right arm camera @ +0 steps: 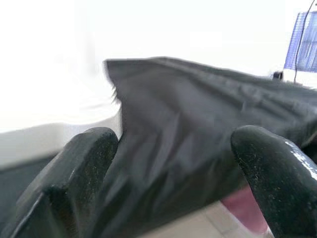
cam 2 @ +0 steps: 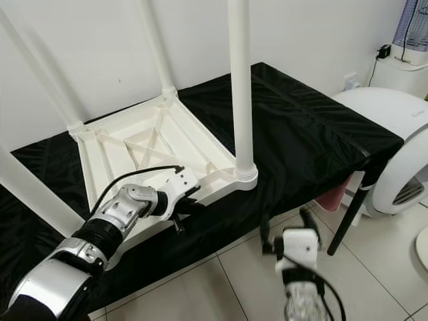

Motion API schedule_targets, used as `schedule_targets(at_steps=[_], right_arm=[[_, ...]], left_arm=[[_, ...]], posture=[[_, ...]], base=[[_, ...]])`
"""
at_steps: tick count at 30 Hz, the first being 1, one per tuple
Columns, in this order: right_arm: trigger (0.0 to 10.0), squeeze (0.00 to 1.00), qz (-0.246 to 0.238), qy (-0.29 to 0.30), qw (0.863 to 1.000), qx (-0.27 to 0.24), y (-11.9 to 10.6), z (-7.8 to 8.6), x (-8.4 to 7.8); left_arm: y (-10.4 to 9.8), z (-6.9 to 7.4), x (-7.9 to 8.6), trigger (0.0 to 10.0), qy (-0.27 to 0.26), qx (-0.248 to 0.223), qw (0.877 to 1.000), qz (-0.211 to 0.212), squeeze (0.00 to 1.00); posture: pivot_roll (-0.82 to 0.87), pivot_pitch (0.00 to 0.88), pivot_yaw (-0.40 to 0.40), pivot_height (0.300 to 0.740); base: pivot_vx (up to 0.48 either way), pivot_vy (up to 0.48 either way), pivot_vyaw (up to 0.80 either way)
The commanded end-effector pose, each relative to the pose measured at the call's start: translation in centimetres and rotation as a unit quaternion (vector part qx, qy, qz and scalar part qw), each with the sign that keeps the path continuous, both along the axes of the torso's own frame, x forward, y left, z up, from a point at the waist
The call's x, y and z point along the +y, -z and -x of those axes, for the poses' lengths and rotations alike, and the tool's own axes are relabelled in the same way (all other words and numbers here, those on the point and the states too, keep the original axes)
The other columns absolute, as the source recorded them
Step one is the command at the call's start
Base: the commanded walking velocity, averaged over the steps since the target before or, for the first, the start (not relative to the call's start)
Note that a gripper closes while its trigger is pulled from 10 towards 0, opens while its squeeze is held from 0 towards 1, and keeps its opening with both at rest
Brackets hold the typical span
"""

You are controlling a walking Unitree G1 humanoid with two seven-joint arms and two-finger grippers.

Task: Building children table

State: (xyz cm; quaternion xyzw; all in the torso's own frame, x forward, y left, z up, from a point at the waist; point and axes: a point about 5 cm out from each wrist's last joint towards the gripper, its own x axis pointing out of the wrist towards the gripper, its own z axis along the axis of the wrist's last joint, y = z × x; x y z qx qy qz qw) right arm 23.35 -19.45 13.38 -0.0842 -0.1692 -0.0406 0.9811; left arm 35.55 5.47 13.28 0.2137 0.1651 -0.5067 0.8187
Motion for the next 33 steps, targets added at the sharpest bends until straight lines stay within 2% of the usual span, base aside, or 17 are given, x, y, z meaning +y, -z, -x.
schedule_targets(at_steps=[1,4,5,7,12,15,17,19,22,25,28,30,33], right_arm=[[10.0,0.0,-0.016,-0.005,1.0,-0.002,-0.7,-0.5,-0.1],[10.0,0.0,-0.028,-0.004,0.999,-0.027,-2.7,-1.6,-0.7],[10.0,0.0,-0.031,-0.005,0.999,-0.034,-3.3,-2.1,-0.9],[10.0,0.0,-0.032,-0.006,0.999,-0.037,-3.8,-2.4,-1.0],[10.0,0.0,-0.035,-0.017,0.999,-0.034,-4.8,-4.4,-1.4],[10.0,0.0,-0.037,-0.022,0.999,-0.026,-4.8,-5.0,-1.5],[10.0,0.0,-0.032,-0.025,0.999,-0.013,-4.6,-6.1,-1.7],[10.0,0.0,-0.032,-0.025,0.999,-0.013,-4.6,-6.1,-1.7],[10.0,0.0,-0.032,-0.03,0.999,-0.001,-4.0,-7.2,-1.7],[10.0,0.0,-0.033,-0.033,0.999,0.004,-3.7,-7.4,-1.7],[10.0,0.0,-0.037,-0.031,0.999,0.008,-3.7,-8.4,-1.8],[10.0,0.0,-0.04,-0.026,0.999,0.004,-4.4,-9.7,-2.2],[10.0,0.0,-0.04,-0.026,0.999,0.004,-4.4,-9.7,-2.2]], left_arm=[[-0.4,-0.6,1.4,0.0,-0.046,-0.035,0.998,-0.008,0.0],[-1.5,-0.4,1.4,0.0,-0.024,-0.043,0.999,0.015,0.0],[-2.0,-0.2,1.3,10.0,-0.013,-0.049,0.999,0.021,0.0],[-2.3,-0.1,1.3,10.0,-0.006,-0.053,0.998,0.024,0.0],[-5.2,0.5,1.0,10.0,0.017,-0.072,0.994,0.079,0.0],[-6.1,0.7,0.9,10.0,0.023,-0.077,0.992,0.096,0.0],[-8.0,1.2,0.9,10.0,0.034,-0.091,0.988,0.123,0.0],[-8.0,1.2,0.9,10.0,0.034,-0.091,0.988,0.123,0.0],[-10.5,2.2,0.9,10.0,0.05,-0.11,0.979,0.165,0.0],[-11.0,2.5,0.9,10.0,0.054,-0.119,0.977,0.171,0.0],[-12.0,3.4,0.8,10.0,0.067,-0.13,0.971,0.187,0.0],[-12.7,4.3,0.6,10.0,0.083,-0.136,0.967,0.198,0.0],[-12.7,4.3,0.6,10.0,0.083,-0.136,0.967,0.198,0.0]], posture=[[-0.22,0.077,0.206,0.74],[-0.21,0.084,0.197,0.74],[-0.21,0.085,0.195,0.74],[-0.21,0.085,0.195,0.74],[-0.19,0.075,0.175,0.74],[-0.19,0.073,0.173,0.74],[-0.17,0.069,0.162,0.74],[-0.17,0.069,0.162,0.74],[-0.14,0.055,0.136,0.74],[-0.14,0.053,0.133,0.74],[-0.13,0.045,0.123,0.74],[-0.13,0.041,0.12,0.74],[-0.13,0.041,0.12,0.74]], base=[[0.0,0.0,0.0],[0.0,0.0,0.0],[0.0,0.0,0.0],[0.0,0.0,0.0],[0.0,0.0,0.0],[0.0,0.0,0.0],[0.0,0.0,0.0],[0.0,0.0,0.0],[0.0,0.0,0.0],[0.0,0.0,0.0],[0.0,0.0,0.0],[0.0,0.0,0.0],[0.0,0.0,0.0]])
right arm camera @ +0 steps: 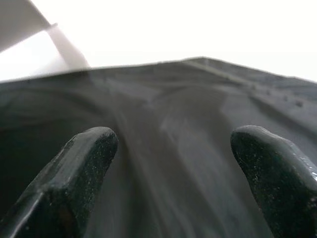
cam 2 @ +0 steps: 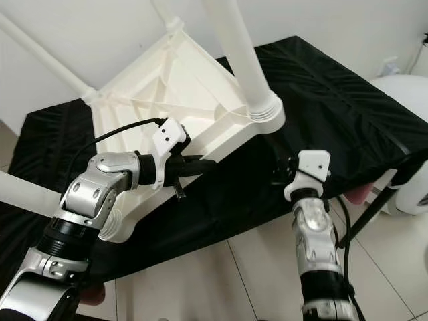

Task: Building children table

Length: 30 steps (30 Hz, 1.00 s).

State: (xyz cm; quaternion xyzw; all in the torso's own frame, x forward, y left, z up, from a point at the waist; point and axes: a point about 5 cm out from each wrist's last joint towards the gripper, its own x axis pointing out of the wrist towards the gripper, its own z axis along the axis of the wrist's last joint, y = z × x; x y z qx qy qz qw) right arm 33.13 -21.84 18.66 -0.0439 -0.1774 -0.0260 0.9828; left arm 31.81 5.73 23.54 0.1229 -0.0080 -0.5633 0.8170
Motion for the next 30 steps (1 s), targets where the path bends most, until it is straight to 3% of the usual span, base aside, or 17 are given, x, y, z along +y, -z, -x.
schedule_targets(at_steps=[1,3,4,5,6,8,9,11,12,13,14,15,16,17,19,24,30], right_arm=[[10.0,0.0,-0.007,-0.005,1.0,0.0,-0.3,-0.9,0.0],[10.0,0.0,-0.007,-0.005,1.0,0.0,-0.3,-0.9,0.0],[10.0,0.0,-0.01,-0.015,0.999,-0.027,-2.8,-2.6,0.1],[10.0,0.0,-0.01,-0.015,0.999,-0.027,-2.8,-2.6,0.1],[10.0,0.0,-0.019,-0.057,0.996,-0.07,-6.6,-4.2,0.9],[10.0,0.0,-0.019,-0.057,0.996,-0.07,-6.6,-4.2,0.9],[10.0,0.0,-0.029,-0.107,0.988,-0.11,-10.0,-5.0,1.9],[10.0,0.0,-0.029,-0.107,0.988,-0.11,-10.0,-5.0,1.9],[10.0,0.0,-0.039,-0.165,0.974,-0.148,-13.2,-5.2,3.1],[10.0,0.0,-0.039,-0.165,0.974,-0.148,-13.2,-5.2,3.1],[10.0,0.0,-0.054,-0.228,0.957,-0.173,-15.5,-5.1,4.3],[10.0,0.0,-0.054,-0.228,0.957,-0.173,-15.5,-5.1,4.3],[10.0,0.0,-0.061,-0.273,0.941,-0.189,-17.1,-5.0,5.2],[10.0,0.0,-0.061,-0.273,0.941,-0.189,-17.1,-5.0,5.2],[10.0,0.0,-0.07,-0.329,0.92,-0.199,-19.0,-4.9,6.3],[10.0,0.0,-0.069,-0.339,0.917,-0.2,-19.4,-5.0,6.6],[10.0,0.0,-0.056,-0.377,0.903,-0.195,-20.8,-5.7,8.0]], left_arm=[[-2.8,1.1,0.1,10.0,0.017,-0.058,0.997,0.038,0.0],[-2.8,1.1,0.1,10.0,0.017,-0.058,0.997,0.038,0.0],[-3.2,1.7,-0.3,10.0,0.032,-0.06,0.997,0.044,0.0],[-3.2,1.7,-0.3,10.0,0.032,-0.06,0.997,0.044,0.0],[-3.4,2.5,-0.9,10.0,0.052,-0.063,0.995,0.054,0.0],[-3.4,2.5,-0.9,10.0,0.052,-0.063,0.995,0.054,0.0],[-3.7,3.2,-1.5,10.0,0.071,-0.059,0.994,0.066,0.0],[-3.7,3.2,-1.5,10.0,0.071,-0.059,0.994,0.066,0.0],[-4.0,3.8,-1.9,10.0,0.089,-0.055,0.991,0.081,0.0],[-4.0,3.8,-1.9,10.0,0.089,-0.055,0.991,0.081,0.0],[-4.4,4.1,-2.3,10.0,0.104,-0.047,0.988,0.1,0.0],[-4.4,4.1,-2.3,10.0,0.104,-0.047,0.988,0.1,0.0],[-4.9,4.4,-2.6,10.0,0.117,-0.044,0.986,0.113,0.0],[-4.9,4.4,-2.6,10.0,0.117,-0.044,0.986,0.113,0.0],[-5.9,4.8,-3.0,10.0,0.14,-0.033,0.979,0.142,0.0],[-6.4,5.0,-3.1,10.0,0.148,-0.03,0.977,0.154,0.0],[-10.6,5.0,-2.8,10.0,0.178,-0.017,0.949,0.259,0.0]], posture=[[-0.12,0.036,0.116,0.74],[-0.12,0.036,0.116,0.74],[-0.12,0.026,0.105,0.74],[-0.12,0.026,0.105,0.74],[-0.12,0.023,0.088,0.74],[-0.12,0.023,0.088,0.74],[-0.12,0.02,0.082,0.74],[-0.12,0.02,0.082,0.74],[-0.11,0.02,0.074,0.74],[-0.11,0.02,0.074,0.74],[-0.11,0.018,0.07,0.74],[-0.11,0.018,0.07,0.74],[-0.11,0.016,0.069,0.74],[-0.11,0.016,0.069,0.74],[-0.12,0.012,0.069,0.74],[-0.12,0.008,0.067,0.74],[-0.12,0.0,0.054,0.74]], base=[[0.0,0.0,0.0],[0.0,0.0,0.0],[0.0,0.0,0.0],[0.0,0.0,0.0],[0.0,0.0,0.0],[0.0,0.0,0.0],[0.0,0.0,0.0],[0.0,0.0,0.0],[0.0,0.0,0.0],[0.0,0.0,0.0],[0.0,0.0,0.0],[0.0,0.0,0.0],[0.0,0.0,0.0],[0.0,0.0,0.0],[0.0,0.0,0.0],[0.0,0.0,0.0],[0.0,0.0,0.0]])
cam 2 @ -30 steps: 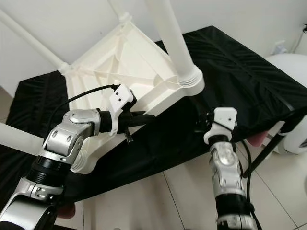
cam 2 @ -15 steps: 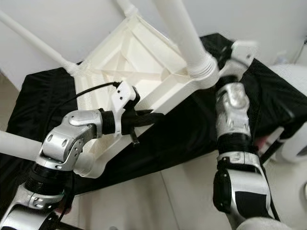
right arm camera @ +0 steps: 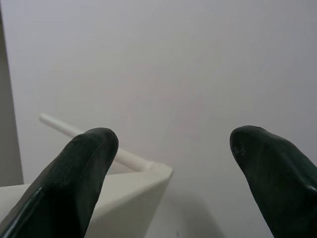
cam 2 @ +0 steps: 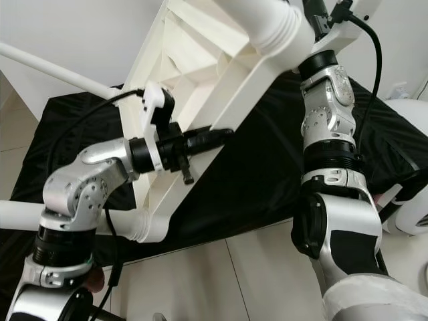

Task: Building children table

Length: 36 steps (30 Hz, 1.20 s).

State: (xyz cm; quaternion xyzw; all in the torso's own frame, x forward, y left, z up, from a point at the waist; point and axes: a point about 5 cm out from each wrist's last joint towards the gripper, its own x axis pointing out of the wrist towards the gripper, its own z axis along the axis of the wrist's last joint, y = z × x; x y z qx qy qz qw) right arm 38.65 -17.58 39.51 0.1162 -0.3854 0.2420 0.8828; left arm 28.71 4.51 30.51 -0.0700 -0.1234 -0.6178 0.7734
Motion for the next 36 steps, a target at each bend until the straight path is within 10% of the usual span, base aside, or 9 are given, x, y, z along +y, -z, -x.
schedule_targets(at_steps=[1,6,15,21,22,34,35,36], right_arm=[[10.0,0.0,0.061,-0.072,0.995,-0.008,0.0,-0.2,3.7],[10.0,0.0,0.086,-0.128,0.988,-0.014,-0.9,-0.1,5.4],[10.0,0.0,0.086,-0.128,0.988,-0.014,-0.9,-0.1,5.4],[10.0,0.0,0.118,-0.169,0.978,-0.025,-1.7,0.2,7.7],[10.0,0.0,0.118,-0.17,0.978,-0.024,-1.6,0.2,7.7],[10.0,0.0,0.123,-0.182,0.975,-0.017,-0.9,-0.2,7.9],[10.0,0.0,0.122,-0.183,0.975,-0.016,-0.7,-0.2,7.8],[10.0,0.0,0.118,-0.18,0.976,-0.011,-0.4,-0.3,7.7]], left_arm=[[-3.7,1.9,-1.6,10.0,0.084,-0.053,0.994,0.051,0.0],[-6.5,0.3,-0.4,10.0,0.076,-0.008,0.988,0.134,0.0],[-6.5,0.3,-0.4,10.0,0.076,-0.008,0.988,0.134,0.0],[-5.1,-0.3,0.0,10.0,0.095,0.093,0.959,0.252,0.02],[-4.4,-0.5,-0.1,10.0,0.09,0.11,0.956,0.257,1.0],[-2.8,-0.8,-0.1,10.0,0.06,0.153,0.954,0.251,1.0],[-2.3,-0.8,-0.1,10.0,0.049,0.155,0.957,0.24,0.0],[-1.0,-0.9,-0.2,10.0,0.016,0.157,0.967,0.201,0.0]], posture=[[-0.12,0.0,0.054,0.74],[-0.11,0.0,0.047,0.74],[-0.11,0.0,0.047,0.74],[-0.11,0.024,0.048,0.74],[-0.11,0.024,0.049,0.74],[-0.11,0.03,0.05,0.74],[-0.1,0.04,0.051,0.74],[-0.1,0.04,0.048,0.74]], base=[[0.0,0.0,0.0],[0.0,0.0,0.0],[0.0,0.0,0.0],[0.0,0.0,0.0],[0.0,0.0,0.0],[0.0,0.0,0.0],[0.0,0.0,0.0],[0.0,0.0,0.0]])
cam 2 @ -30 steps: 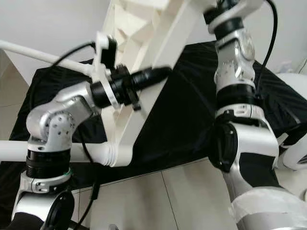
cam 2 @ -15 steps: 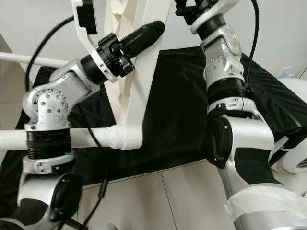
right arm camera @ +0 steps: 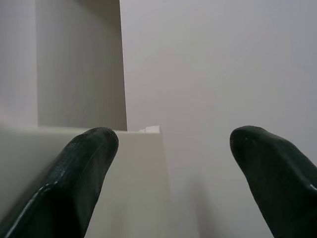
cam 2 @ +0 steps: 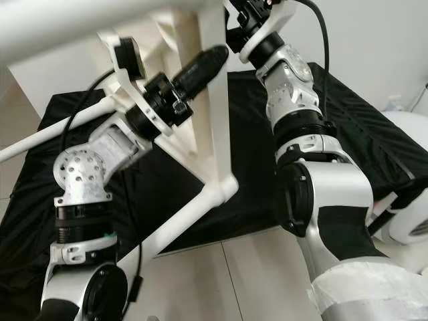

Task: Building children table

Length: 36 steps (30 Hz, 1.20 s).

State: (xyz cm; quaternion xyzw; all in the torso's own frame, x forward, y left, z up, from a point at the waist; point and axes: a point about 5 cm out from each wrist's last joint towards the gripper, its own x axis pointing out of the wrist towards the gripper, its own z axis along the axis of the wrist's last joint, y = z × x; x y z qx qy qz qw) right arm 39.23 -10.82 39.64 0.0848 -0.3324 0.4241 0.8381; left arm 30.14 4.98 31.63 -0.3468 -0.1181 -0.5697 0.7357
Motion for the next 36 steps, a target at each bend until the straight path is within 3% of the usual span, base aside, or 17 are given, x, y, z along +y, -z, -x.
schedule_targets(at_steps=[1,7,9,12,15,16,18,19,25,28,30,36], right_arm=[[10.0,0.0,0.011,-0.016,1.0,-0.013,-0.3,0.3,0.9],[10.0,0.0,0.014,-0.008,1.0,-0.002,0.4,0.0,0.6],[10.0,0.0,0.016,0.005,1.0,0.008,1.4,-0.2,0.1],[10.0,0.0,0.017,0.015,1.0,0.014,2.2,-0.4,-0.4],[10.0,0.0,0.02,0.046,0.998,0.029,4.0,-0.6,-1.6],[10.0,0.0,0.02,0.046,0.998,0.029,4.0,-0.6,-1.6],[10.0,0.0,0.018,0.082,0.995,0.045,5.7,-0.8,-2.6],[10.0,0.0,0.014,0.093,0.994,0.055,7.5,-0.7,-3.1],[10.0,0.0,0.016,0.091,0.994,0.064,10.4,0.1,-3.6],[10.0,0.0,0.016,0.094,0.993,0.075,12.5,1.1,-4.1],[10.0,0.0,0.015,0.098,0.992,0.084,13.3,1.6,-4.3],[10.0,0.0,0.016,0.118,0.985,0.121,16.3,3.0,-4.9]], left_arm=[[0.1,0.5,-0.7,10.0,-0.005,-0.017,1.0,-0.02,0.0],[1.5,0.2,-0.3,10.0,-0.046,-0.025,0.994,-0.095,0.0],[2.6,0.1,0.4,10.0,-0.087,-0.028,0.983,-0.156,0.0],[3.1,0.2,0.9,10.0,-0.114,-0.038,0.974,-0.192,0.0],[4.6,0.5,2.2,10.0,-0.178,-0.066,0.941,-0.281,0.0],[4.6,0.5,2.2,10.0,-0.178,-0.066,0.941,-0.281,0.0],[5.7,0.6,3.3,10.0,-0.21,-0.065,0.921,-0.321,0.0],[6.7,0.9,4.3,10.0,-0.23,-0.08,0.901,-0.359,0.0],[7.5,1.1,5.9,10.0,-0.253,-0.072,0.889,-0.374,0.0],[8.3,1.0,7.6,10.0,-0.289,-0.069,0.87,-0.393,0.0],[8.6,0.8,8.2,10.0,-0.307,-0.063,0.864,-0.393,0.0],[8.8,0.4,9.6,10.0,-0.374,-0.048,0.854,-0.358,0.0]], posture=[[-0.1,0.04,0.048,0.74],[-0.09,0.076,0.049,0.74],[-0.08,0.09,0.051,0.74],[-0.07,0.093,0.05,0.74],[-0.07,0.088,0.045,0.74],[-0.07,0.088,0.045,0.74],[-0.06,0.087,0.041,0.74],[-0.06,0.08,0.04,0.74],[-0.05,0.07,0.035,0.74],[-0.06,0.072,0.029,0.74],[-0.06,0.064,0.028,0.74],[-0.06,0.087,0.026,0.74]], base=[[0.0,0.0,0.0],[0.0,0.0,0.0],[0.0,0.0,0.0],[0.0,0.0,0.0],[0.0,0.0,0.0],[0.0,0.0,0.0],[0.0,0.0,0.0],[0.0,0.0,0.0],[0.0,0.0,0.0],[0.0,0.0,0.0],[0.0,0.0,0.0],[0.0,0.0,0.0]])
